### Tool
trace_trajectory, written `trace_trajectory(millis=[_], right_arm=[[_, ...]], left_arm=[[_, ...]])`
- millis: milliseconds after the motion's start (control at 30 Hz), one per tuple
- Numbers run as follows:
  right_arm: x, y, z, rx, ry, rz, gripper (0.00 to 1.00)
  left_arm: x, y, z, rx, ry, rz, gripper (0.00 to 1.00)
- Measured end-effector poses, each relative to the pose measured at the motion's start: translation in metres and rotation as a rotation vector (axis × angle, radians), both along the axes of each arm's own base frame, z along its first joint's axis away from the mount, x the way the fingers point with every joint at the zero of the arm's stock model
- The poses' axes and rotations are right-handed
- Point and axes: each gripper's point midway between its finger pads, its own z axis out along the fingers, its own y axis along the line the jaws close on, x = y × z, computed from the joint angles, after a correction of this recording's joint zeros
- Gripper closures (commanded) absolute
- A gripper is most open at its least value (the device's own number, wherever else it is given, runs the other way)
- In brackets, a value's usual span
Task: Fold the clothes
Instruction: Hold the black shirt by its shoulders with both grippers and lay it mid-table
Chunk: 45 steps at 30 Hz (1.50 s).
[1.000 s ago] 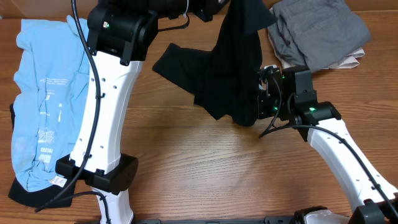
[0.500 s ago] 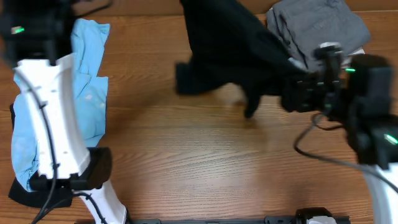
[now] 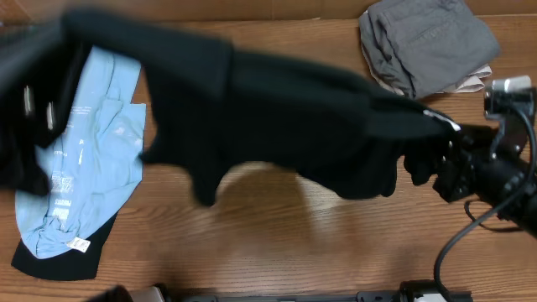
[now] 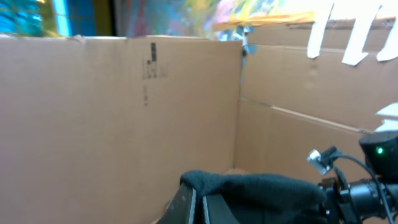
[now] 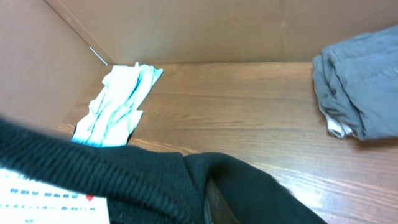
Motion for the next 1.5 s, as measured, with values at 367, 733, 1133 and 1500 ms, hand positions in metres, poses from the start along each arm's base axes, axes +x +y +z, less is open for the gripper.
trace_trajectory(millis=[367, 733, 1133, 1500], right_arm=[[0.021, 0.002, -0.026, -0.013, 0.124, 0.021, 0.96], [0.137, 0.039, -0.123, -0.027, 0.399, 0.139, 0.96], [0.265, 0.056, -0.249, -0.091, 0.434, 0.097, 0.89], [0.362, 0.037, -0.295, -0.107, 0.214, -0.027, 0.64]], left_arm=[[0.051, 0.04, -0.071, -0.068, 0.327, 0.186, 0.96], [0.19, 0.097, -0.187, -0.08, 0.725, 0.229, 0.96], [0.314, 0.096, -0.345, 0.155, 1.005, 0.365, 0.96], [0.384, 0.076, -0.456, 0.299, 1.077, 0.408, 0.82]])
